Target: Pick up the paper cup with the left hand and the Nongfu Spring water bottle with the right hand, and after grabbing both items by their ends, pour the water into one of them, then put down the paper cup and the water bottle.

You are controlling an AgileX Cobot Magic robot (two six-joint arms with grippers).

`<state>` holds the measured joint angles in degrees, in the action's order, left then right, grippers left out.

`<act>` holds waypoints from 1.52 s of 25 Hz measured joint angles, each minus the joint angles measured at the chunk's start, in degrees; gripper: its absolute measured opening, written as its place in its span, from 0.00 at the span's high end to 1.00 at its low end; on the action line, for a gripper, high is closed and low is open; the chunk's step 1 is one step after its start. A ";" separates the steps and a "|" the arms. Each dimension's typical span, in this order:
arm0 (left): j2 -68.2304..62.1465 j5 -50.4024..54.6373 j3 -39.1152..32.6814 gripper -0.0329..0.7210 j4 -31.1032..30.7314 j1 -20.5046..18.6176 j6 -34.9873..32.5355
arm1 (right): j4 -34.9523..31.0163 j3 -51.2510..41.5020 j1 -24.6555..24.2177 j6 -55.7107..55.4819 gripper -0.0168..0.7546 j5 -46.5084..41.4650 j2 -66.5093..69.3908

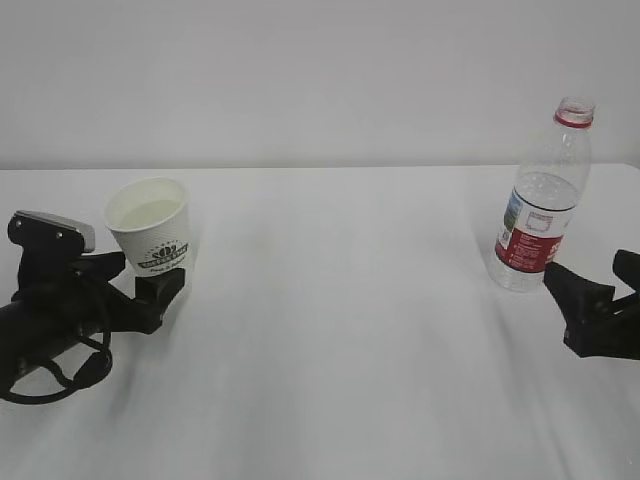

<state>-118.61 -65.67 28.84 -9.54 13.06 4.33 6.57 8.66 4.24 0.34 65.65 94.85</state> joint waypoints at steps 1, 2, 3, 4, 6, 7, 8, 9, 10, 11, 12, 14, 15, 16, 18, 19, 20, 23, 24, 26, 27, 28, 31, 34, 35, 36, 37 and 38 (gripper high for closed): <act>0.28 0.00 -0.25 0.07 0.00 0.00 0.00 | 0.11 0.00 0.00 0.00 0.21 0.00 0.00; 0.53 0.00 -0.66 0.07 0.00 0.00 0.00 | 0.50 0.00 0.00 0.00 0.21 0.00 0.00; 0.76 0.00 -1.04 0.07 -0.10 0.00 0.00 | 0.91 0.00 0.00 0.00 0.21 0.00 0.00; 1.21 0.00 -1.46 0.07 -0.03 0.00 0.00 | 1.19 0.00 0.00 0.00 0.21 0.00 0.00; 2.13 0.00 -2.26 0.08 -0.29 0.00 0.00 | 2.49 0.00 0.00 -0.34 0.21 0.00 0.00; 2.69 0.00 -2.69 0.08 -0.45 0.00 0.00 | 3.24 0.00 0.00 -0.68 0.21 0.00 0.00; 3.27 -0.10 -3.00 0.08 -0.44 0.00 0.00 | 4.29 0.00 0.00 -1.29 0.21 0.00 0.00; 3.87 -0.10 -3.45 0.09 -0.47 0.00 0.00 | 5.45 0.00 0.00 -1.48 0.21 0.00 0.00; 4.38 -0.10 -3.90 0.09 -0.58 0.00 0.00 | 6.57 0.00 0.00 -1.61 0.21 0.00 0.00; 5.00 -0.10 -4.38 0.10 -0.61 0.00 0.00 | 7.50 0.00 0.00 -1.82 0.21 0.00 0.00; 5.62 -0.10 -4.92 0.10 -0.71 0.00 0.00 | 8.47 0.00 0.00 -1.85 0.21 0.00 0.00; 6.52 -0.20 -5.93 0.11 -0.71 0.00 0.00 | 9.65 0.00 0.00 -1.85 0.21 0.00 0.00; 6.80 -0.20 -6.24 0.11 -0.71 0.00 0.00 | 9.95 0.00 0.00 -1.98 0.21 0.00 0.00; 7.18 -0.20 -6.68 0.12 -0.71 0.00 0.00 | 10.07 -0.10 0.00 -2.29 0.21 0.00 0.00; 7.61 -0.20 -7.46 0.12 -0.71 0.00 0.00 | 10.30 -0.28 0.00 -3.94 0.21 0.00 0.00; 7.83 -0.20 -7.70 0.12 -0.71 0.00 0.00 | 10.30 -0.28 0.00 -4.52 0.21 0.00 0.00; 7.97 -0.20 -7.98 0.13 -0.71 0.00 0.00 | 10.38 -0.32 0.00 -4.90 0.21 0.00 0.00; 8.77 -0.20 -8.79 0.13 -0.74 0.00 0.00 | 10.38 -0.75 0.00 -5.46 0.21 0.00 -1.42; 9.16 -0.20 -9.18 0.13 -0.83 0.00 0.00 | 10.43 -0.98 0.00 -5.56 0.21 0.00 -2.16; 10.22 -0.20 -9.81 0.14 -0.86 0.00 0.00 | 10.43 -1.33 0.00 -5.69 0.21 0.00 -4.39; 10.91 -0.20 -10.25 0.14 -0.86 0.00 0.00 | 10.43 -1.43 0.00 -5.69 0.21 0.00 -5.44; 11.53 -0.20 -10.69 0.14 -0.86 0.00 0.00 | 10.43 -1.47 0.00 -5.69 0.21 0.00 -6.79; 13.55 -0.20 -11.17 0.17 -0.86 0.00 0.00 | 10.01 -1.56 0.00 -5.69 0.21 0.00 -10.56; 14.98 -0.20 -11.17 0.17 -0.86 0.00 0.00 | 8.46 -1.59 0.00 -5.69 0.21 0.00 -13.44; 15.51 -0.20 -11.17 0.17 -0.86 0.00 0.00 | 8.08 -1.69 0.00 -5.69 0.21 0.00 -14.03; 15.93 -0.20 -11.17 0.17 -0.86 0.00 0.00 | 7.63 -1.69 0.00 -5.69 0.21 0.00 -14.50; 16.36 -0.20 -11.17 0.17 -0.86 0.00 0.00 | 7.22 -1.69 0.00 -5.69 0.21 0.00 -14.86; 16.73 -0.20 -11.17 0.17 -0.86 0.00 0.00 | 6.85 -1.69 0.00 -5.69 0.21 0.00 -14.88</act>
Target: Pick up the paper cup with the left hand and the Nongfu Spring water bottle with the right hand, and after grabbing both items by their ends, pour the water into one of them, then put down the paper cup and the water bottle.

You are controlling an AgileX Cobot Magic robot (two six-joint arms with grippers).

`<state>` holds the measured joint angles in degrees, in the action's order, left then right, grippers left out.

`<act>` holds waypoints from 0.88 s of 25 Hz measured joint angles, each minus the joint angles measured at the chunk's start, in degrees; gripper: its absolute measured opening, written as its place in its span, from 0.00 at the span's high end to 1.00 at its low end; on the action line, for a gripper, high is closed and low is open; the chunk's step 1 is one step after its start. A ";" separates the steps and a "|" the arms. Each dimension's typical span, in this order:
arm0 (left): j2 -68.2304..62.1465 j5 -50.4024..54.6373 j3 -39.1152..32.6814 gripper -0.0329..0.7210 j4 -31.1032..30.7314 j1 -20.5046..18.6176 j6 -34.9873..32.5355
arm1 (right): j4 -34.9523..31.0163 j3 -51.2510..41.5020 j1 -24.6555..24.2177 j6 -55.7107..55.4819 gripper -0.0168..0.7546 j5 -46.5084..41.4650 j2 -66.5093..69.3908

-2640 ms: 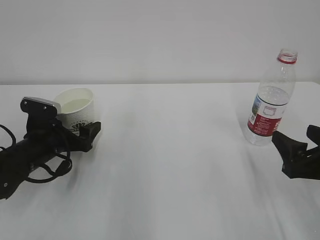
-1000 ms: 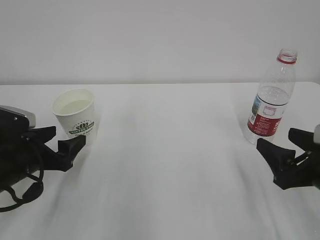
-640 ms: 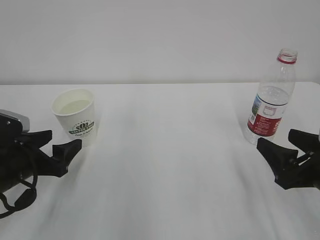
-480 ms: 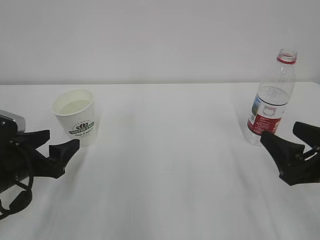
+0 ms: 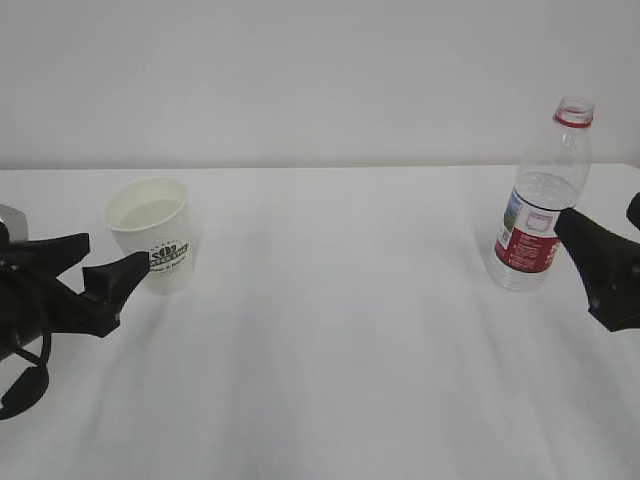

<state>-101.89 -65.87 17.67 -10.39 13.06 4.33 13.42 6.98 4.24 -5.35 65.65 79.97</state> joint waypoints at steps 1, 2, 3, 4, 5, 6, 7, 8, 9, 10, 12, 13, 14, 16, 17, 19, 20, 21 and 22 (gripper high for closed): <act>0.22 0.00 0.00 0.17 0.00 0.00 0.00 | -0.43 0.00 0.00 0.00 0.21 0.00 0.00; 0.50 0.00 -0.09 0.17 0.00 0.00 0.00 | -0.65 0.00 0.00 0.00 0.21 0.00 0.00; 0.75 0.00 -0.09 0.17 0.00 0.00 0.00 | -0.78 0.00 0.00 0.00 0.21 0.00 0.00; 0.87 0.00 -0.09 0.17 0.00 0.00 0.00 | -0.92 0.00 0.00 0.00 0.21 0.00 0.00; 0.98 0.00 -0.09 0.17 0.00 0.00 0.00 | -1.05 0.00 0.00 0.00 0.21 0.00 0.00; 1.21 0.00 -0.09 0.17 0.00 0.00 0.00 | -1.27 0.00 0.00 0.00 0.21 0.00 -0.02; 1.45 0.00 -0.09 0.17 0.00 0.00 0.00 | -1.40 0.00 0.00 0.00 0.21 0.00 -0.02; 1.70 0.00 -0.09 0.17 0.00 0.00 0.00 | -1.65 0.11 0.00 0.00 0.21 0.00 -0.02; 1.80 0.00 -0.09 0.17 0.00 0.00 0.00 | -1.77 0.34 0.00 0.00 0.21 0.00 -0.02; 2.06 0.00 -0.09 0.17 0.00 0.00 0.00 | -1.77 0.75 0.00 0.00 0.21 0.00 -0.13; 2.68 0.00 -0.09 0.17 0.00 0.00 0.00 | -1.79 1.89 0.00 0.00 0.21 -0.30 -0.26; 3.22 0.00 -0.09 0.17 0.00 0.00 0.00 | -1.79 2.37 0.00 0.00 0.21 -0.86 -0.29; 3.97 0.00 -0.09 0.17 0.00 0.00 0.00 | -1.79 2.91 0.00 0.00 0.21 -1.34 -0.29; 5.46 0.00 -0.09 0.17 0.00 0.00 0.00 | -1.89 3.70 0.00 -0.04 0.21 -2.01 -0.29; 6.29 0.00 -0.09 0.17 0.00 0.00 0.00 | -1.89 3.83 0.00 -0.27 0.21 -2.25 -0.29; 7.80 0.00 -0.09 0.17 0.58 0.00 0.20 | -1.89 4.07 0.00 -1.29 0.21 -2.49 -0.29; 8.35 0.00 -0.09 0.18 1.21 0.00 0.51 | -2.01 4.19 0.00 -2.00 0.21 -2.60 -0.29; 8.88 0.00 -0.09 0.18 1.80 0.00 1.16 | -2.01 4.30 0.00 -2.53 0.21 -2.72 -0.29; 9.46 0.00 -0.09 0.18 2.30 0.00 1.87 | -2.23 4.31 0.00 -2.99 0.21 -2.99 -0.29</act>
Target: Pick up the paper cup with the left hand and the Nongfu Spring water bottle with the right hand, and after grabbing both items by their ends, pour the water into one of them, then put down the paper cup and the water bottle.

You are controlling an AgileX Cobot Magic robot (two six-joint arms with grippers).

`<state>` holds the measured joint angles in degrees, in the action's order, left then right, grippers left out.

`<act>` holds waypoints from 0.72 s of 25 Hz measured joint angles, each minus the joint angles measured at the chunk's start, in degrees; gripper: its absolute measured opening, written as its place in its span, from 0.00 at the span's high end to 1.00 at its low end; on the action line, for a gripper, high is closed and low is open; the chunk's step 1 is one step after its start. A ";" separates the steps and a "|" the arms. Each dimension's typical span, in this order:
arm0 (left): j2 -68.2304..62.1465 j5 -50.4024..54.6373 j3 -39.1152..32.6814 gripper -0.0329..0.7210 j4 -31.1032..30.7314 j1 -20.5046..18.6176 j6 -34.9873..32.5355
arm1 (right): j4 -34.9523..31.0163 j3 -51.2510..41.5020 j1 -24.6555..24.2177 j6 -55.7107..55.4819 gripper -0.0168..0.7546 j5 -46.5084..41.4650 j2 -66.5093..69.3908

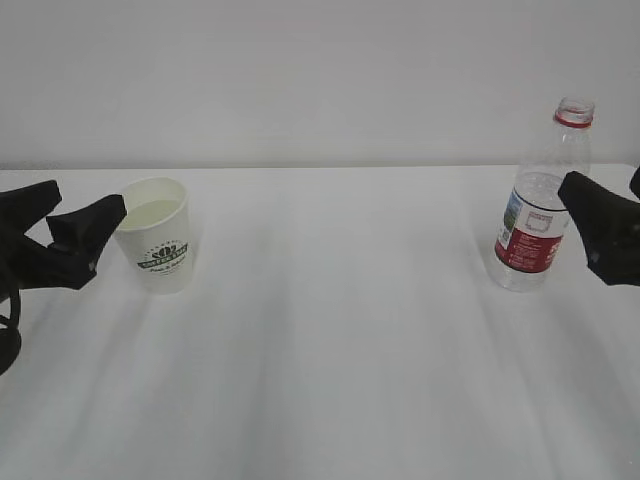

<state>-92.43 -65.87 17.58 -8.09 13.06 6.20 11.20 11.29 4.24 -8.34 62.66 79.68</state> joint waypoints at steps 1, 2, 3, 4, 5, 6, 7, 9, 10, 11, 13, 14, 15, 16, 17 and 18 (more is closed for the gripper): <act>0.21 0.00 0.00 0.18 0.39 0.00 0.54 | -0.30 0.38 0.00 -0.30 0.21 -0.39 0.00; 0.48 0.00 0.00 0.18 0.46 0.00 0.80 | -0.57 0.63 0.00 -0.55 0.21 -1.01 0.00; 0.56 0.00 0.00 0.18 0.60 0.00 0.94 | -0.83 0.99 0.00 -0.66 0.21 -1.29 0.00; 0.72 0.00 0.00 0.18 0.60 0.00 1.04 | -1.11 1.35 0.00 -0.76 0.21 -1.57 0.00; 0.70 0.00 0.00 0.18 0.60 0.00 1.16 | -1.51 1.69 0.00 -0.89 0.21 -2.45 -0.10; 0.70 0.00 0.00 0.18 0.60 0.00 1.26 | -1.97 2.08 0.00 -1.02 0.21 -3.77 -0.10; 0.70 0.23 0.00 0.18 0.60 0.00 1.54 | -2.26 2.36 0.00 -1.30 0.21 -4.94 -0.10; 0.70 2.21 0.00 0.18 0.73 0.00 3.47 | -2.70 2.97 0.00 -1.96 0.21 -7.47 -0.10; 0.70 3.11 0.00 0.18 0.89 0.00 4.71 | -3.19 3.29 0.00 -2.46 0.21 -8.81 -0.10; 0.70 4.13 0.00 0.18 1.27 0.00 6.22 | -3.79 3.69 0.00 -3.00 0.21 -10.12 -0.10; 0.70 5.88 -0.13 0.18 1.68 0.00 8.54 | -4.67 4.23 0.00 -3.86 0.21 -13.60 -0.10; 0.70 6.70 -0.13 0.18 1.68 0.00 9.27 | -4.80 4.48 0.00 -4.20 0.21 -15.13 -0.10; 0.70 8.08 -0.13 0.18 1.68 0.00 10.08 | -4.89 4.58 0.00 -4.47 0.21 -17.01 -0.21; 0.70 9.97 -0.13 0.18 1.68 0.00 11.05 | -4.89 4.58 0.00 -4.95 0.21 -18.98 -0.49; 0.70 11.67 -0.13 0.18 1.52 0.00 12.07 | -4.89 4.58 0.00 -5.57 0.21 -20.81 -1.04; 0.70 13.62 -0.13 0.18 0.99 0.00 13.49 | -4.89 4.58 0.00 -6.22 0.21 -22.17 -1.87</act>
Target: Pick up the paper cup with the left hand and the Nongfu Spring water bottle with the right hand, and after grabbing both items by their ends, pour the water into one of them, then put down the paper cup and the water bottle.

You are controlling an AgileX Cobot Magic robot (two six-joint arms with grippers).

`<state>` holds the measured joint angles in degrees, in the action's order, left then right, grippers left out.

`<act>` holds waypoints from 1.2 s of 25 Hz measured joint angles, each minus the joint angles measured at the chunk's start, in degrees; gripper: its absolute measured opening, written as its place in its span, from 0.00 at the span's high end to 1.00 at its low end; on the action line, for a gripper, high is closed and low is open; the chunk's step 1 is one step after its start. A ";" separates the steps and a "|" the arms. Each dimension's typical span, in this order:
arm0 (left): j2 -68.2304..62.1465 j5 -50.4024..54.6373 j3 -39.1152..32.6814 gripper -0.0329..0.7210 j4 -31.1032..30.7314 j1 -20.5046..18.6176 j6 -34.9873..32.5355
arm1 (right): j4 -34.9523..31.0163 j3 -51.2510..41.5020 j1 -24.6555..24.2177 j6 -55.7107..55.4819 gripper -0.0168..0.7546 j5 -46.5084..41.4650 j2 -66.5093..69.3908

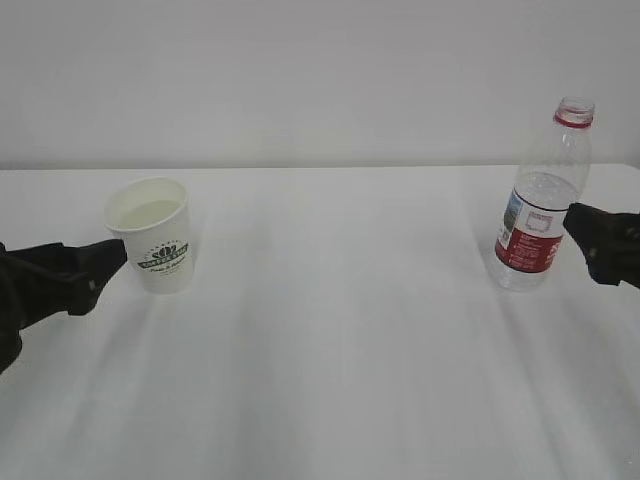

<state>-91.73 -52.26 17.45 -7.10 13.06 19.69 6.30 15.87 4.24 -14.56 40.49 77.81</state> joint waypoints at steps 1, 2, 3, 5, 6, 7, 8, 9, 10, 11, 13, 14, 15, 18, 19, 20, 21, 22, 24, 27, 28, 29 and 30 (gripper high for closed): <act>0.13 1.50 0.00 0.18 -0.79 0.00 1.35 | 0.11 0.00 0.00 -0.84 0.21 -1.21 -0.91; 0.22 2.34 0.00 0.18 -1.50 0.00 2.47 | 0.11 0.00 0.00 -1.39 0.21 -2.18 -2.27; 0.54 2.74 0.00 0.18 -2.22 0.00 3.17 | 0.22 0.00 0.00 -1.69 0.21 -2.85 -3.77; 1.00 2.87 0.00 0.18 -2.75 0.00 4.12 | 0.22 0.38 0.00 -1.87 0.21 -5.33 -6.76; 1.39 3.10 0.00 0.18 -2.91 0.00 4.25 | 0.22 0.81 0.00 -1.87 0.21 -7.17 -8.21; 1.68 3.39 0.00 0.18 -3.05 0.00 4.39 | 0.22 1.35 0.00 -1.87 0.21 -8.81 -9.52; 1.98 3.66 0.00 0.18 -3.05 0.00 4.39 | 0.22 1.71 0.00 -1.87 0.21 -10.56 -10.46; 2.31 4.06 0.00 0.18 -3.17 0.00 4.43 | 0.22 2.14 0.00 -1.96 0.21 -12.23 -11.47; 2.86 4.61 0.00 0.18 -3.41 0.00 4.43 | 0.22 2.39 0.00 -1.96 0.21 -13.46 -12.36; 3.57 5.36 0.00 0.18 -3.42 0.00 4.52 | 0.22 2.67 0.00 -1.98 0.21 -15.04 -13.19; 4.34 6.12 0.00 0.18 -3.50 0.00 4.52 | 0.31 3.35 0.00 -2.08 0.21 -18.56 -14.73; 5.90 8.02 0.00 0.18 -3.50 0.00 4.52 | 0.31 3.63 0.00 -2.08 0.21 -20.18 -15.60; 6.81 9.28 0.00 0.18 -3.50 0.00 4.52 | 0.31 3.96 0.00 -2.08 0.21 -22.23 -16.33; 10.11 13.98 -0.12 0.18 -4.39 0.00 4.65 | 0.85 4.44 0.00 -2.08 0.21 -27.04 -19.12; 11.56 15.88 -0.20 0.18 -4.82 0.00 4.65 | 1.14 4.44 0.00 -2.08 0.21 -28.72 -20.33; 12.88 17.33 -0.20 0.18 -5.01 0.00 4.78 | 1.45 4.44 0.00 -2.08 0.21 -30.44 -21.64; 14.63 18.99 -0.20 0.18 -5.10 0.00 4.78 | 1.82 4.44 0.00 -2.08 0.21 -31.86 -23.01; 16.45 20.38 -0.20 0.18 -5.16 0.00 4.78 | 2.08 4.44 0.00 -2.08 0.21 -33.63 -24.26; 19.90 23.14 -0.25 0.18 -5.25 0.00 4.92 | 2.70 4.44 0.00 -2.08 0.21 -37.08 -27.45; 25.14 28.52 -0.25 0.18 -5.25 0.00 5.13 | 2.82 4.44 0.00 -2.08 0.21 -42.59 -32.14; 26.96 30.83 -0.25 0.18 -5.25 0.00 5.13 | 2.93 4.44 0.00 -2.08 0.21 -44.07 -33.72; 28.76 33.15 -0.25 0.18 -5.25 0.00 5.15 | 2.93 4.44 0.00 -2.08 0.21 -45.78 -34.99; 30.53 35.15 -0.25 0.19 -5.25 0.00 5.25 | 2.93 4.44 0.00 -2.08 0.21 -47.42 -36.43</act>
<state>-61.20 -17.11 17.20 -12.35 13.06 24.94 9.24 20.31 4.24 -16.65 -6.93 41.38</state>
